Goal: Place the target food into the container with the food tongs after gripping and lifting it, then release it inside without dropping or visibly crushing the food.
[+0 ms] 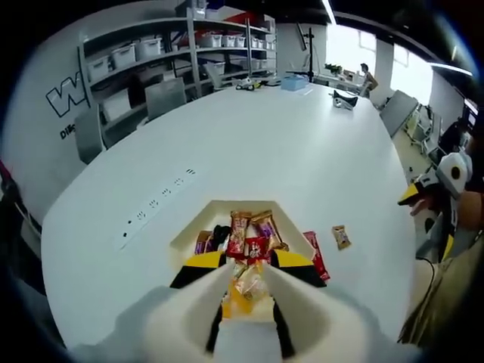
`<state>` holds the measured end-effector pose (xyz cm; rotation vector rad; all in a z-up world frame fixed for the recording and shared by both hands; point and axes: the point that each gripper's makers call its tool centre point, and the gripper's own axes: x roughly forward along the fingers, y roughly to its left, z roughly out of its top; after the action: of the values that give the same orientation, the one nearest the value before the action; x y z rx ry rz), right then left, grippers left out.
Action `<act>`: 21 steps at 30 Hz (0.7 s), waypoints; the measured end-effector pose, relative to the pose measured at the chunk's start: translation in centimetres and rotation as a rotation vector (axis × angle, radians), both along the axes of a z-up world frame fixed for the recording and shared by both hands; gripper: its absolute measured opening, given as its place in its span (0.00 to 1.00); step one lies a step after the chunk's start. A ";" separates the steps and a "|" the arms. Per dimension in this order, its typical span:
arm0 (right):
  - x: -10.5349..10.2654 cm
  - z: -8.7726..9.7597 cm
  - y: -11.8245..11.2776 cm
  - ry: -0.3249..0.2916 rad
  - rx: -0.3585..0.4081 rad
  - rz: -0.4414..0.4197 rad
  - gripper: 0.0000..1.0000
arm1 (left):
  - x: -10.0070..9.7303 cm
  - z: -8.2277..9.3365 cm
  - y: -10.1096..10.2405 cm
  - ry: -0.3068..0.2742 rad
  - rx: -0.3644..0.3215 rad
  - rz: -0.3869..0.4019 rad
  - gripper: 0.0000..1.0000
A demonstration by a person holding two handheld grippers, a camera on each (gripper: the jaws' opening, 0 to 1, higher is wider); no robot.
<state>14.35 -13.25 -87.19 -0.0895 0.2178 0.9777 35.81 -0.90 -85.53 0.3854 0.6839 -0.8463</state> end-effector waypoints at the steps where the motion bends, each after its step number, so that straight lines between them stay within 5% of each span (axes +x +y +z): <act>1: 0.0 0.0 0.0 0.000 -0.001 0.000 0.82 | -0.3 0.0 -0.1 0.001 -0.003 -0.001 0.22; 21: -0.1 -0.2 0.1 0.003 -0.001 0.003 0.82 | -2.8 -0.1 -0.8 0.000 -0.007 -0.034 0.22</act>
<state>14.29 -13.10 -87.44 -0.0894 0.2214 0.9808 33.00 -1.69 -85.64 0.3915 0.6756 -0.8812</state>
